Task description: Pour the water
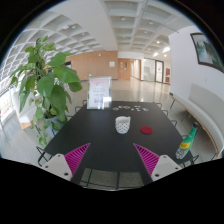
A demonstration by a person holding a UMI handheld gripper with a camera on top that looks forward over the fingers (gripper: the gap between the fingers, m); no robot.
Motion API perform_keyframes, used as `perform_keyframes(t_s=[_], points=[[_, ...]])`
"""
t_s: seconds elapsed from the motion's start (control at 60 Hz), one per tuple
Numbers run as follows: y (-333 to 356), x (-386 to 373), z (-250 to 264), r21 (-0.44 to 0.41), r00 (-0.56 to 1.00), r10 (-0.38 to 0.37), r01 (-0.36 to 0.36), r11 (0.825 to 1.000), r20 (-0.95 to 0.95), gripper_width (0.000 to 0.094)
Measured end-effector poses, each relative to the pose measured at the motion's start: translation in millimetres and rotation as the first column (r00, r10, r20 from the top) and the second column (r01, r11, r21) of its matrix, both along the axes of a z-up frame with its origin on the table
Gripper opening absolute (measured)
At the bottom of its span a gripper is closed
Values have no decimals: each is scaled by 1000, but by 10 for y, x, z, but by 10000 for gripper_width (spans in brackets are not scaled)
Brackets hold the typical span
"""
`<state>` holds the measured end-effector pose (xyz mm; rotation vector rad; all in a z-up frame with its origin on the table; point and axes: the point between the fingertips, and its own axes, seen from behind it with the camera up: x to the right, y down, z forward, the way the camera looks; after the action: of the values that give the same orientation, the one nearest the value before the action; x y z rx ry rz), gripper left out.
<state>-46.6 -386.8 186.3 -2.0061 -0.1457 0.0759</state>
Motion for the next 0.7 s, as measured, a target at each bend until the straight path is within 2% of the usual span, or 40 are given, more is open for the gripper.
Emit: perform_keyframes(t_s=[0.15, 0.267, 0.433, 0.567, 0.7], points=[[-33, 371, -277, -46, 998, -53, 54, 997, 18, 859], [-57, 920, -702, -95, 993, -112, 115, 989, 37, 855], [-111, 1874, -1197, -145, 967, -243, 253, 957, 82, 859], [30, 2600, -1263, -115, 935, -339, 349, 930, 101, 858], [332, 3149, -1198, -60, 909, -405, 412, 909, 103, 855]])
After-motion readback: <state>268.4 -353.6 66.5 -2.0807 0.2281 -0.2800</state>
